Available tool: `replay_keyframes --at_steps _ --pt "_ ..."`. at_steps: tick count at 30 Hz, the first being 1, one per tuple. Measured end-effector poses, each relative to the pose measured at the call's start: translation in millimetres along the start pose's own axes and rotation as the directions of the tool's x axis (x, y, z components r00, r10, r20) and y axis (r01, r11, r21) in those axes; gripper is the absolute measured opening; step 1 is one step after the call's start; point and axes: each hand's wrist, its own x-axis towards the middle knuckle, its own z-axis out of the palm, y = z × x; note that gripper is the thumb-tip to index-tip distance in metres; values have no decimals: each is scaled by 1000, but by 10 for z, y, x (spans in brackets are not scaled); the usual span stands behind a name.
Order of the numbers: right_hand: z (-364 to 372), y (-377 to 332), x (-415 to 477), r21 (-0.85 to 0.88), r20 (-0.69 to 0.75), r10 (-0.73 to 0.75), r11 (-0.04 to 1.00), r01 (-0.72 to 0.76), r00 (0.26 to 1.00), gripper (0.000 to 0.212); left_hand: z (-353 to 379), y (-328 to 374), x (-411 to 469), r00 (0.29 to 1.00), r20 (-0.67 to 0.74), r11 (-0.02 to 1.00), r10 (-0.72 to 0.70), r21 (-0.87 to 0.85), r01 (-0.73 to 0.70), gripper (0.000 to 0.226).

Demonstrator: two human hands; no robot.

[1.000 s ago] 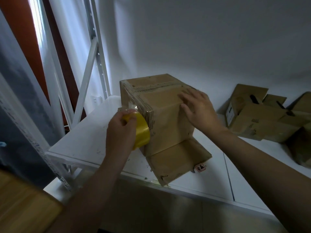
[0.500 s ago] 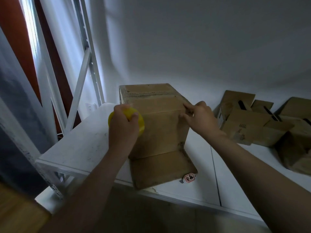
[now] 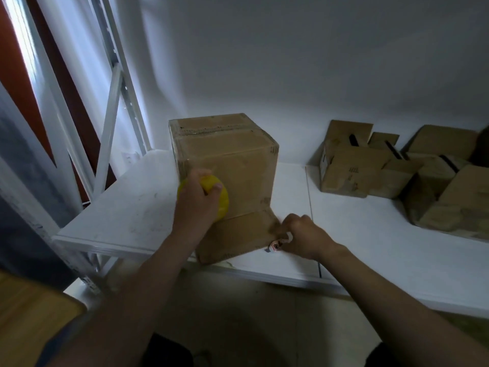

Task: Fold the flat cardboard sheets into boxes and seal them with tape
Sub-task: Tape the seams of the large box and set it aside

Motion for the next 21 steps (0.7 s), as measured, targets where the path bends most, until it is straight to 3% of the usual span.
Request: replay_keyframes --at_steps 3,7,10,16,21 --pt "140 85 -112 -89 39 -5 996 8 999 40 166 52 -133 995 94 999 24 28 -27 35" --pt "199 118 -180 -137 -63 -20 991 12 998 33 301 113 -224 987 157 995 42 81 -56 40" --pt "155 194 -246 -131 -100 -16 991 3 995 40 373 135 -246 983 174 992 56 104 -75 40" --pt "23 817 -417 -120 -307 265 942 -314 914 51 506 239 -309 982 172 986 84 130 -107 39" --pt "-28 943 -421 -158 -255 351 904 -397 901 54 571 281 -346 984 151 979 91 170 -116 41"
